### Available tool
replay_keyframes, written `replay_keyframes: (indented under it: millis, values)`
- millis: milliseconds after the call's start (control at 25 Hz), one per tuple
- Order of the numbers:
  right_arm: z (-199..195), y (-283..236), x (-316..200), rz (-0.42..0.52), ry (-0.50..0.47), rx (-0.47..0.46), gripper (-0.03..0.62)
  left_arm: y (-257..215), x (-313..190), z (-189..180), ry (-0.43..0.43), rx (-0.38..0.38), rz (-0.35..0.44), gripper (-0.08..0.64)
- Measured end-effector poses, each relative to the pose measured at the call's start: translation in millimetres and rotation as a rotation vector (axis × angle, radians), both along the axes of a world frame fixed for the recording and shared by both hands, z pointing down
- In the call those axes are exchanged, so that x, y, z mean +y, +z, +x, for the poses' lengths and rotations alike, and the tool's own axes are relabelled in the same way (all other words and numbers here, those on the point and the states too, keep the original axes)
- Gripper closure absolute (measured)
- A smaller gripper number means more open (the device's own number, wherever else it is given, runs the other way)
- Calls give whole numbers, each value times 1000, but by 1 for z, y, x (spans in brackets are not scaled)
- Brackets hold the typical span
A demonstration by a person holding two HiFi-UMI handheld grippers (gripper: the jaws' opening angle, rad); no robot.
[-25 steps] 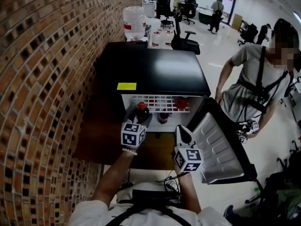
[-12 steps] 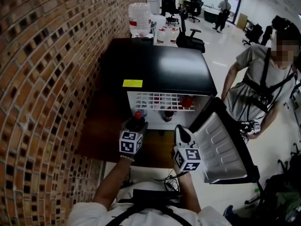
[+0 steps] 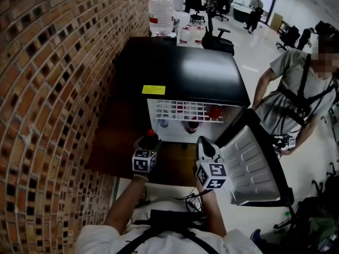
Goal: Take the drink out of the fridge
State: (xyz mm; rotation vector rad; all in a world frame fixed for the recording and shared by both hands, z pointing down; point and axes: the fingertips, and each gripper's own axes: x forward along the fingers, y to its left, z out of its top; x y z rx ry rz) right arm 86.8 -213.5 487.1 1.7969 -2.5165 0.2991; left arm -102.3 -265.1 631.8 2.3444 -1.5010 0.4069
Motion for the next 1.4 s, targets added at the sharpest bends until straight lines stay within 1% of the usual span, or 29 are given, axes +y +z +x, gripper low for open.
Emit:
replay_keyframes:
  millis: [240,600,720,920,1120,1400]
  values:
    - [-4,6,-5,-17,-9,12,578,32,0,-19,-30,-17,-20,275]
    - [-5,9,-6,-29,-8,24,578,85,5,-46,-89,-10,-131,275]
    - [-4,10,-6,-30,-5,27,578,95,1,-55,-112,-9,-144,275]
    - [-4,8,-5,-29,0,32,578,125,-10,-72,-152,-30,-173,275]
    - [-2,6,-5,-25,6,34,578,133,-12,-82,-176,-59,-221,275]
    - [2,4,-4,-22,13,41,578,147,-15,-85,-184,-65,-261,275]
